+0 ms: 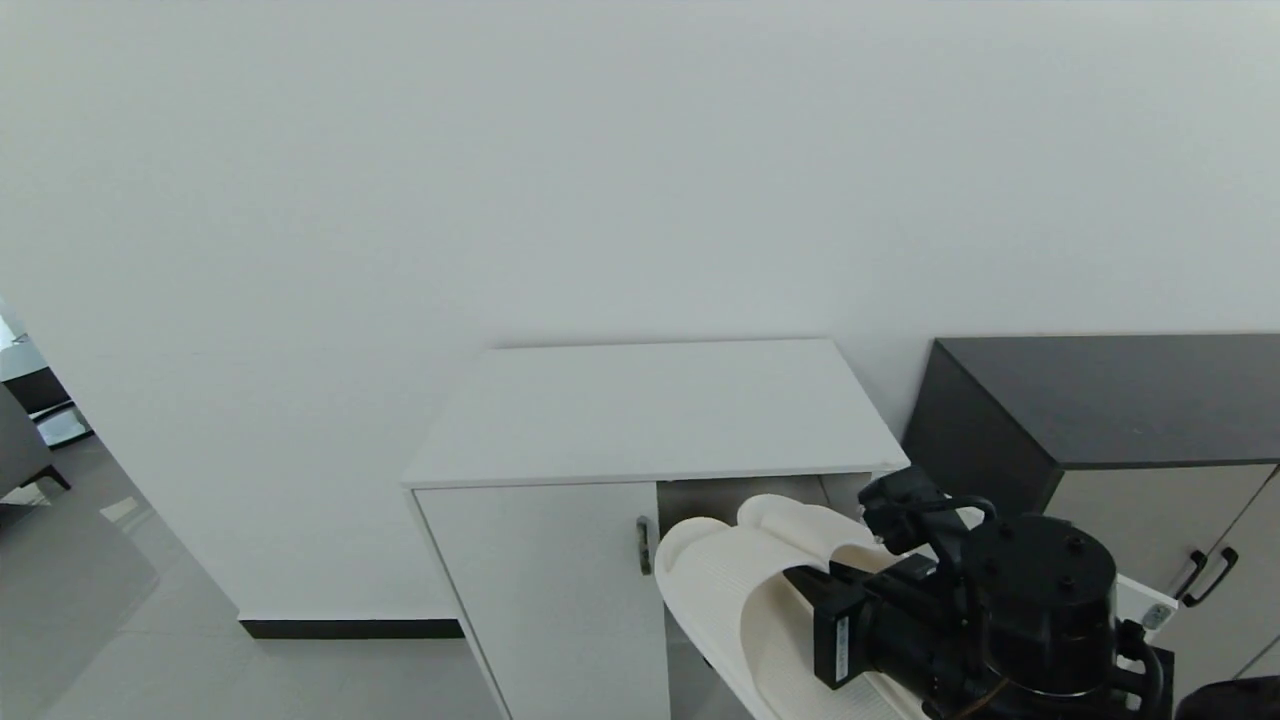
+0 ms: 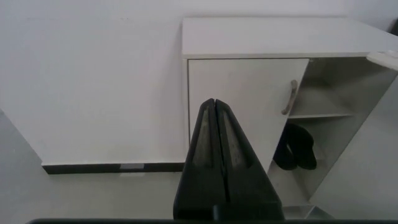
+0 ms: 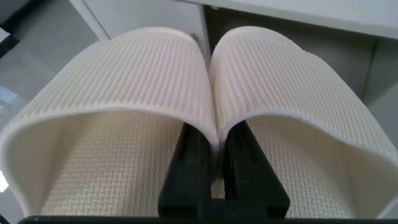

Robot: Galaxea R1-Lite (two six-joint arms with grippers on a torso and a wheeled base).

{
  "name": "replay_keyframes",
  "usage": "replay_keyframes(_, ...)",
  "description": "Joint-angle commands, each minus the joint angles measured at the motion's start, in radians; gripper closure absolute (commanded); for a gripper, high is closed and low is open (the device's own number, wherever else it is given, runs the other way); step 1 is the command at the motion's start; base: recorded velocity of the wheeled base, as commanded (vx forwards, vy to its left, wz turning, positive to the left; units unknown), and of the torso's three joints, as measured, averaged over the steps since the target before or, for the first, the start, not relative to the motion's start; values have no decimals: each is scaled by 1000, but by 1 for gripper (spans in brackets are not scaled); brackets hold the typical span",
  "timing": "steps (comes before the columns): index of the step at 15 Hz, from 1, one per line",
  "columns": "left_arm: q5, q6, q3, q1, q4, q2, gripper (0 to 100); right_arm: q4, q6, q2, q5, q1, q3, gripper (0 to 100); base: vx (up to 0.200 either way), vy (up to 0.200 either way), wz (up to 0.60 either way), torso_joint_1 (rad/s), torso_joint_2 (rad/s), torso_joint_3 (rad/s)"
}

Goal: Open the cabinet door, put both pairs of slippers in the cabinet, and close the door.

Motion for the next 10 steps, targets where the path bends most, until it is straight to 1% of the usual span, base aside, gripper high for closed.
replay_keyframes(1,1,-1,0,0,-1,1,100,-31,-4,7,1,14,36,100,0,0,0,0,0,0)
replay_keyframes(3,1,-1,0,0,-1,1,100,-65,-9,8,2,24,56,100,0,0,0,0,0,0)
replay_keyframes(7,1,-1,0,2,-1,1,100,-77,-8,20,4,31,63,100,0,0,0,0,0,0)
replay_keyframes(10,1,-1,0,0,-1,1,100,-120,-9,24,7,34,82,100,0,0,0,0,0,0)
